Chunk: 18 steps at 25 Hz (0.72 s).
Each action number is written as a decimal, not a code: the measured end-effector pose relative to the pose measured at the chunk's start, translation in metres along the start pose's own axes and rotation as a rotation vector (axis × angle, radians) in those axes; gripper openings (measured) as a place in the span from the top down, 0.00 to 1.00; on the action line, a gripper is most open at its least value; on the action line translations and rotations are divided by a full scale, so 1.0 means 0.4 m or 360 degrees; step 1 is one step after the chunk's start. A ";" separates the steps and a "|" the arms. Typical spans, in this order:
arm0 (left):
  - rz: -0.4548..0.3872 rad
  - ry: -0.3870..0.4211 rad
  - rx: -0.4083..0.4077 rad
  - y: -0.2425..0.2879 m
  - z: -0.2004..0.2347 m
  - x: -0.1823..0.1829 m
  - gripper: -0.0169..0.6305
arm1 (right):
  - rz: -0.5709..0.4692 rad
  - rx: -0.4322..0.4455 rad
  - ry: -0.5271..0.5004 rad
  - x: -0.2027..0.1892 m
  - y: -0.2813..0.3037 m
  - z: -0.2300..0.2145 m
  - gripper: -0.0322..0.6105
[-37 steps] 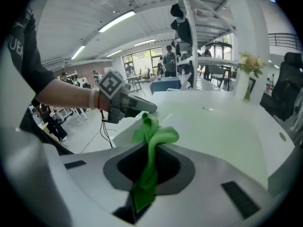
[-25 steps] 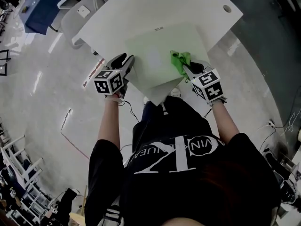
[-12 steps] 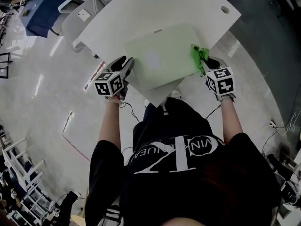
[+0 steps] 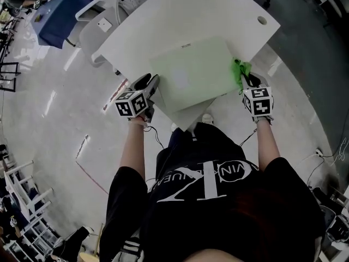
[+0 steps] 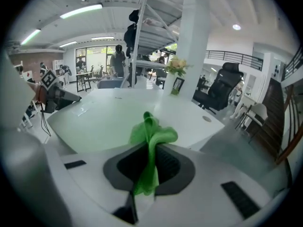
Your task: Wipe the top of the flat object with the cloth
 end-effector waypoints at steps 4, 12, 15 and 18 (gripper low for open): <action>-0.0097 -0.0148 -0.0075 -0.001 0.010 -0.002 0.72 | -0.0028 -0.0082 0.0060 0.009 0.005 -0.040 0.90; -0.0388 -0.0169 0.0040 -0.076 0.048 0.028 0.91 | -0.0422 -0.0153 0.0094 0.138 -0.059 -0.082 0.90; -0.0445 -0.0041 0.0088 -0.103 0.044 0.076 0.95 | -0.0496 -0.0073 0.0055 0.192 -0.057 -0.057 0.90; -0.0495 -0.0015 0.0131 -0.130 0.036 0.108 0.95 | -0.0533 0.0015 0.0033 0.231 -0.054 -0.016 0.90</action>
Point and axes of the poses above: the fingertips, and each gripper's own axes: y forward along the fingers, z to its left, x out of its top, the point moved 6 cm from there along -y, backward along the fingers, and after that the axes turned 14 degrees about z, right-handed, at the moved point
